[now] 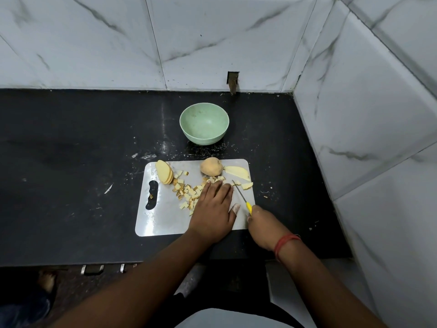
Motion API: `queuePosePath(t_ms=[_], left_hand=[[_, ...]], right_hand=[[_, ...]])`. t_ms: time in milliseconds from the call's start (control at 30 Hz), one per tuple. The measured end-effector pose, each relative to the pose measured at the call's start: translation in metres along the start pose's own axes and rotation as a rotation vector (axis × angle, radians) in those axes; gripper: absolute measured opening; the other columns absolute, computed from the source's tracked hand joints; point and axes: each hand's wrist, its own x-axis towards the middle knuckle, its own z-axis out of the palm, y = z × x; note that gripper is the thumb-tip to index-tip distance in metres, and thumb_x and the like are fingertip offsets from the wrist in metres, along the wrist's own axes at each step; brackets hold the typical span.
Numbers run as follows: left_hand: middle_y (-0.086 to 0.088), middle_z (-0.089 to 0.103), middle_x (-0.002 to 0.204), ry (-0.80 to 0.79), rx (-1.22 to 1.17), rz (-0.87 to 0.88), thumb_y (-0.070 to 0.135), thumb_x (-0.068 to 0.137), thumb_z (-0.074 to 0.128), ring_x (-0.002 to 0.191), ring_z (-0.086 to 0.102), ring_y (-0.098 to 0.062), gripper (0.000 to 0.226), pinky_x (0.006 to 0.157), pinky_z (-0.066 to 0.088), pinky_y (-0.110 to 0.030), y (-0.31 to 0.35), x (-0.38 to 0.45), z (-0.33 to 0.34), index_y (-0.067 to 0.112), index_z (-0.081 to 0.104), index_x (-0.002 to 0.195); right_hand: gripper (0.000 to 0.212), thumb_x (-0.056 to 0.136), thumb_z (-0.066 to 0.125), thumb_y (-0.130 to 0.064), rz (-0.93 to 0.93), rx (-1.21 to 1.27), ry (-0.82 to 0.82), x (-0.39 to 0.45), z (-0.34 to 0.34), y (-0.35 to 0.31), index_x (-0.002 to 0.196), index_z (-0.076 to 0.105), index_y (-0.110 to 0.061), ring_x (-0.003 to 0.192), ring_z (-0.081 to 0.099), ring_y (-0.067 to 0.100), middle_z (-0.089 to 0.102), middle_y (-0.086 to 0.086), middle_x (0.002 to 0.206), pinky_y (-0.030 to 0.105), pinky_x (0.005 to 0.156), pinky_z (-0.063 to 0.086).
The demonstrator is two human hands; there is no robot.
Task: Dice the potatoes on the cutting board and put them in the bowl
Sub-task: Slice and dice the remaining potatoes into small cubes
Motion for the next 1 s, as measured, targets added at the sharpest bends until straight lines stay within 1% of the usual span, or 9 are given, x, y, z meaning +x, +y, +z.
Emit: queuePosePath(t_ms=[100,233,300,400,533,733,833,933,1000], left_hand=[[-0.006,0.055,0.144,0.002,-0.002,-0.004,0.045,0.104,0.04,0.139,0.042,-0.029,0.056,0.124,0.025,-0.048,0.0,0.0,0.0,0.007,0.06,0.141],[-0.006,0.054,0.146,-0.013,0.0,-0.008,0.046,0.105,0.039,0.141,0.04,-0.028,0.057,0.124,0.025,-0.048,0.0,0.001,-0.001,0.008,0.058,0.143],[-0.006,0.052,0.148,-0.021,-0.001,-0.007,0.046,0.105,0.039,0.144,0.038,-0.029,0.057,0.125,0.023,-0.048,0.0,0.0,0.0,0.008,0.056,0.145],[-0.009,0.051,0.149,-0.01,-0.018,-0.005,0.045,0.106,0.042,0.143,0.038,-0.03,0.058,0.124,0.027,-0.048,-0.003,-0.004,0.001,0.006,0.054,0.146],[-0.009,0.052,0.149,-0.012,-0.014,-0.023,0.046,0.106,0.041,0.14,0.041,-0.031,0.059,0.123,0.027,-0.049,-0.008,-0.01,0.0,0.006,0.054,0.146],[-0.007,0.05,0.151,-0.038,0.014,-0.037,0.051,0.106,0.034,0.142,0.04,-0.03,0.062,0.125,0.023,-0.051,-0.005,-0.009,-0.003,0.01,0.051,0.149],[-0.007,0.051,0.15,-0.04,0.021,-0.043,0.052,0.106,0.033,0.141,0.04,-0.03,0.063,0.124,0.023,-0.051,-0.005,-0.008,-0.003,0.011,0.05,0.15],[-0.007,0.051,0.151,-0.064,0.033,-0.044,0.054,0.106,0.03,0.141,0.04,-0.031,0.065,0.123,0.024,-0.053,-0.005,-0.007,-0.003,0.011,0.05,0.15],[-0.008,0.051,0.15,-0.074,0.045,-0.049,0.054,0.106,0.029,0.141,0.041,-0.033,0.066,0.123,0.024,-0.054,-0.004,-0.006,-0.003,0.01,0.05,0.15]], right_hand=[[0.017,0.099,0.04,-0.012,-0.003,0.0,-0.019,-0.006,0.001,0.004,0.111,0.05,-0.005,0.089,0.058,0.029,0.061,0.018,0.111,0.028,0.072,0.038],[0.007,0.099,0.039,-0.012,0.008,0.012,-0.023,-0.016,0.006,0.013,0.1,0.046,-0.009,0.095,0.061,0.032,0.062,0.018,0.109,0.029,0.071,0.038],[0.006,0.1,0.039,-0.014,-0.008,0.025,0.005,-0.019,0.005,0.015,0.096,0.043,-0.012,0.088,0.06,0.03,0.062,0.018,0.106,0.028,0.069,0.037],[0.012,0.103,0.039,-0.019,-0.059,0.053,0.067,-0.022,0.004,0.013,0.1,0.047,-0.01,0.08,0.055,0.024,0.061,0.016,0.101,0.028,0.068,0.038],[0.02,0.102,0.039,-0.017,-0.063,0.057,0.052,-0.016,0.004,0.009,0.112,0.051,-0.005,0.092,0.061,0.03,0.061,0.016,0.106,0.031,0.072,0.044],[0.016,0.1,0.04,-0.014,-0.042,0.003,0.027,-0.009,0.005,0.003,0.11,0.05,-0.005,0.08,0.054,0.025,0.061,0.017,0.104,0.029,0.068,0.039],[0.016,0.1,0.04,-0.013,-0.032,-0.01,-0.007,-0.007,0.004,0.0,0.111,0.049,-0.005,0.08,0.052,0.024,0.061,0.017,0.107,0.028,0.069,0.038],[0.006,0.1,0.04,-0.012,-0.038,-0.028,-0.031,-0.004,0.002,-0.001,0.101,0.046,-0.01,0.078,0.052,0.025,0.061,0.018,0.107,0.028,0.068,0.036],[0.008,0.1,0.039,-0.011,-0.044,-0.021,-0.05,-0.005,0.002,0.0,0.102,0.046,-0.009,0.086,0.056,0.029,0.061,0.018,0.109,0.028,0.07,0.037]])
